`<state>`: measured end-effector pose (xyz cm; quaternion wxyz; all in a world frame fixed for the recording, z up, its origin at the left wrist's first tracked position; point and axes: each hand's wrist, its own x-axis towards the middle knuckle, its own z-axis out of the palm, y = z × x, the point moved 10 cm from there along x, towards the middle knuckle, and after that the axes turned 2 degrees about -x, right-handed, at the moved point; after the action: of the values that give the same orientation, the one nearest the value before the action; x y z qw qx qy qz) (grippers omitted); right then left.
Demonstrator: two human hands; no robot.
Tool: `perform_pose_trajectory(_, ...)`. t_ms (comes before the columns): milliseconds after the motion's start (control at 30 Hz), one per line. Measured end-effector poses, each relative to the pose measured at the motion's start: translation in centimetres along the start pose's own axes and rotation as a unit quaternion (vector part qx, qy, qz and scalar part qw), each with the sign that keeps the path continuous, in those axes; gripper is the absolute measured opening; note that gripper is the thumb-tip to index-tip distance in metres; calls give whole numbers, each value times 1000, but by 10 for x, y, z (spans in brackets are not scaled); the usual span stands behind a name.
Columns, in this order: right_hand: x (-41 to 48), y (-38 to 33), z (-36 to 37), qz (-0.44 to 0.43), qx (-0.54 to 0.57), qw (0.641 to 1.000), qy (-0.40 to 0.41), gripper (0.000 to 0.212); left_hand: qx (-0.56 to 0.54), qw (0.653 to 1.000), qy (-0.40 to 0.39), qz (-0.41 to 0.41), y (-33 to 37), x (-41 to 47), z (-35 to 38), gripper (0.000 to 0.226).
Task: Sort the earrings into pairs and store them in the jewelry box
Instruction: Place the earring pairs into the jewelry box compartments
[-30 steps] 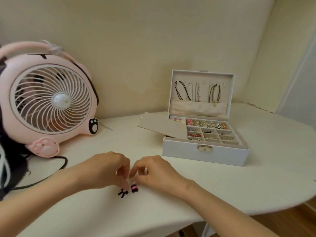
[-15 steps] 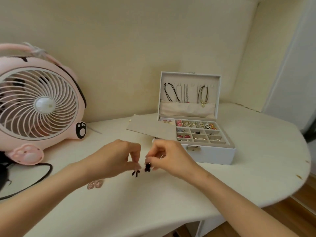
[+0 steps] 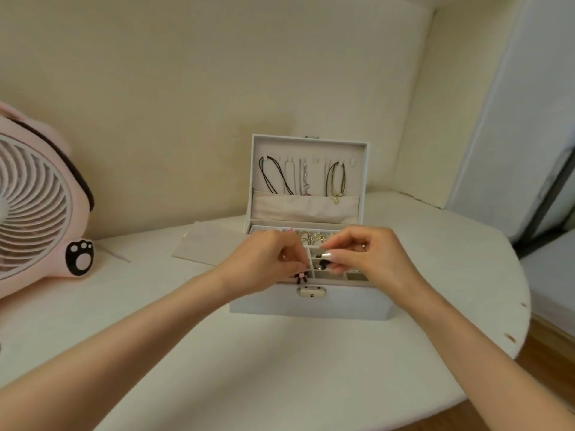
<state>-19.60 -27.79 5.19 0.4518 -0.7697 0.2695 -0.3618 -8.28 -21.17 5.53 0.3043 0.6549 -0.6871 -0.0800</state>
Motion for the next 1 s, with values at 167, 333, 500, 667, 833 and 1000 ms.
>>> perform_pose_trajectory(167,10,19,-25,15,-2,999,34,9,-22,1000,-20,-6,4,31,22,1)
perform_pose_trajectory(333,14,29,-33,16,-11,999,38,9,-6,999,-45,-2,4,45,39,5)
perform_pose_trajectory(500,16,36,-30,29,10,1000,9,16,27,995,-95,-1,2,47,56,5)
perform_pose_trajectory(667,16,39,-26,38,37,998,-15,19,111,985,-128,25,9,45,58,10)
perform_pose_trajectory(833,20,37,-20,40,9,998,-51,25,185,975,-103,69,16,47,55,12)
perform_pose_trajectory(1000,30,30,-15,29,-61,995,-78,23,164,981,-90,52,9,51,48,13)
